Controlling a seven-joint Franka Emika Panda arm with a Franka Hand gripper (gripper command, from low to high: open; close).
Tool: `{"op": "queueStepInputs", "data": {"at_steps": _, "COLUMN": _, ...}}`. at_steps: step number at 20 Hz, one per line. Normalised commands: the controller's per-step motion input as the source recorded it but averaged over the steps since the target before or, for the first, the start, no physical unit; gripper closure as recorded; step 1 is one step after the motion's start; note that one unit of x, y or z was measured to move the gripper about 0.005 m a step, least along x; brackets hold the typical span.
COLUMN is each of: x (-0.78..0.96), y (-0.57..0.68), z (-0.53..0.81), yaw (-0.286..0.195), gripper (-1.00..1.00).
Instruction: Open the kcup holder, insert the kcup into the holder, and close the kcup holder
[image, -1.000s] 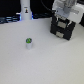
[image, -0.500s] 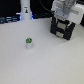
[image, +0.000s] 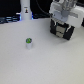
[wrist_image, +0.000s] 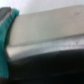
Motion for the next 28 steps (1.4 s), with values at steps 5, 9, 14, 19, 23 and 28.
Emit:
{"op": "queueStepInputs", "data": {"at_steps": 5, "x": 0.93, "y": -0.36, "z": 0.2, "yaw": -0.073, "gripper": 1.0}}
{"op": "queueStepInputs", "data": {"at_steps": 9, "x": 0.93, "y": -0.36, "z": 0.19, "yaw": -0.078, "gripper": 1.0}}
{"op": "queueStepInputs", "data": {"at_steps": 14, "x": 0.93, "y": -0.35, "z": 0.21, "yaw": -0.082, "gripper": 1.0}}
{"op": "queueStepInputs", "data": {"at_steps": 19, "x": 0.91, "y": -0.38, "z": 0.23, "yaw": -0.083, "gripper": 1.0}}
{"op": "queueStepInputs", "data": {"at_steps": 23, "x": 0.88, "y": -0.44, "z": 0.2, "yaw": -0.09, "gripper": 1.0}}
{"op": "queueStepInputs", "data": {"at_steps": 28, "x": 0.81, "y": -0.46, "z": 0.22, "yaw": -0.084, "gripper": 1.0}}
